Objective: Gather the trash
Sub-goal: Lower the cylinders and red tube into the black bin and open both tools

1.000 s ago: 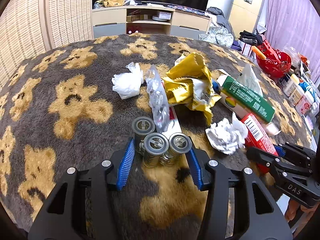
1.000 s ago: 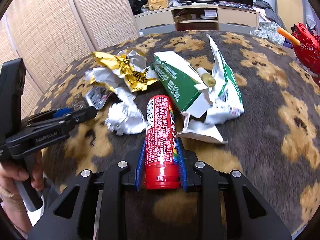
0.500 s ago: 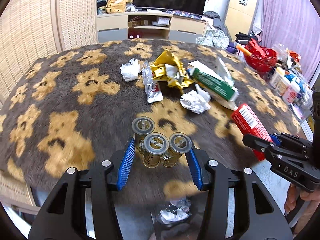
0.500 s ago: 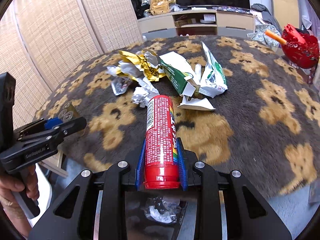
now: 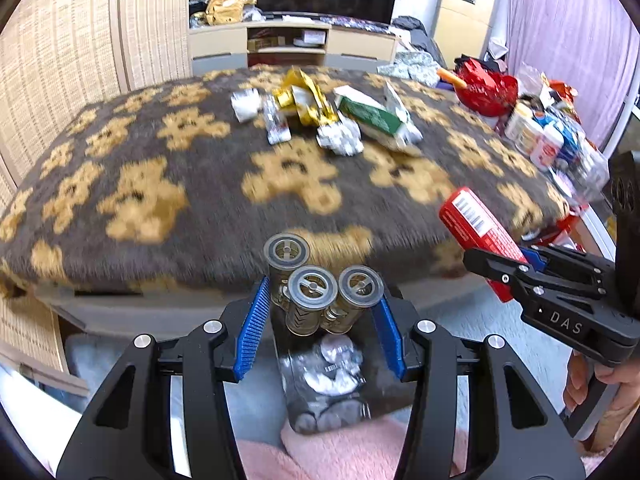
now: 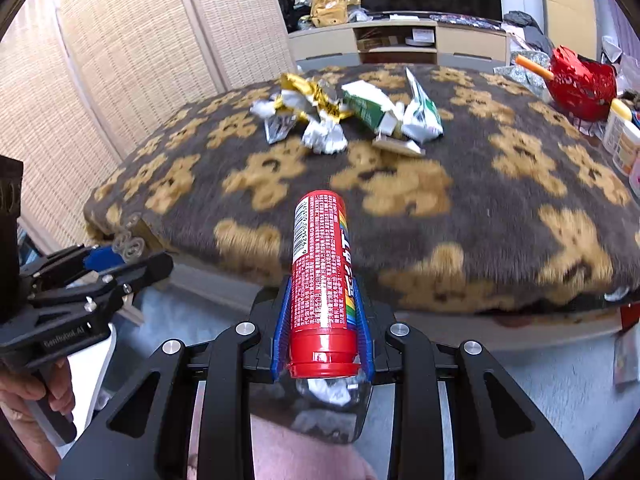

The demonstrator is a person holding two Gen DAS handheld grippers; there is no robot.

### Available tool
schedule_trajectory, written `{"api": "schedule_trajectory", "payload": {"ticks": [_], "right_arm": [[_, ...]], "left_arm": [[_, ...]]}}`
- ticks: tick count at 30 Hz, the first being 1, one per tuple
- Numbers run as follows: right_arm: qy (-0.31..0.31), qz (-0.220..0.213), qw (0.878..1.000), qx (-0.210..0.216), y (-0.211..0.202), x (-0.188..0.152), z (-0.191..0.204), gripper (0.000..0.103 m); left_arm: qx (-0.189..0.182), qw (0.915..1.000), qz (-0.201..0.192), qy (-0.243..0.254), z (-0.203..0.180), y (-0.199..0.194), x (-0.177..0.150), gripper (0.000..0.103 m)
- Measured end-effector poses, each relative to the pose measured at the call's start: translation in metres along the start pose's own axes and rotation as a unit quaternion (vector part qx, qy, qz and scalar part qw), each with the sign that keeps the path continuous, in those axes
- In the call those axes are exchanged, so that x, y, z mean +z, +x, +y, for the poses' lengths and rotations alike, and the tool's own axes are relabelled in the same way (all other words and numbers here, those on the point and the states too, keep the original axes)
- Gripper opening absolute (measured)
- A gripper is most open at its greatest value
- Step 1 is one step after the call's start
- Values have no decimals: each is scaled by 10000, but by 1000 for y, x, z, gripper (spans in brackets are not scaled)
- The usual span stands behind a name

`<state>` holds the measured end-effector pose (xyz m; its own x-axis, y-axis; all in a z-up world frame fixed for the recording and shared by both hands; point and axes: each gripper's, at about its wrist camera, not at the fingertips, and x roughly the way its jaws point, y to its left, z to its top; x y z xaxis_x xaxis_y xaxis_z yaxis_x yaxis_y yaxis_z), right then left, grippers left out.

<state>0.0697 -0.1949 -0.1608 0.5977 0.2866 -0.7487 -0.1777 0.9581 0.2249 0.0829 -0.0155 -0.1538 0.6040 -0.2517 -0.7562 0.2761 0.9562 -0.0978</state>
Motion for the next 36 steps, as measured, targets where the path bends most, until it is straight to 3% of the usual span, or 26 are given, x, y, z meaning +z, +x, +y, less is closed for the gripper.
{"api": "schedule_trajectory", "payload": {"ticks": [8, 18, 34, 36], "right_arm": [[41, 372, 9993, -47, 9, -35, 2, 30], [444, 1266, 9909, 105, 68, -72, -9, 30], [618, 1603, 9851, 4, 109, -70, -17, 32], [638, 1586, 9853, -10, 108, -68, -19, 34]], "left_arm": [[-136, 9991, 411, -2, -9, 15, -46, 48], [-309, 9916, 1233, -225, -3, 69, -89, 48], [-332, 9832, 1775, -263, -2, 120, -99, 49], [-308, 9833, 1774, -267, -2, 121, -98, 57]]}}
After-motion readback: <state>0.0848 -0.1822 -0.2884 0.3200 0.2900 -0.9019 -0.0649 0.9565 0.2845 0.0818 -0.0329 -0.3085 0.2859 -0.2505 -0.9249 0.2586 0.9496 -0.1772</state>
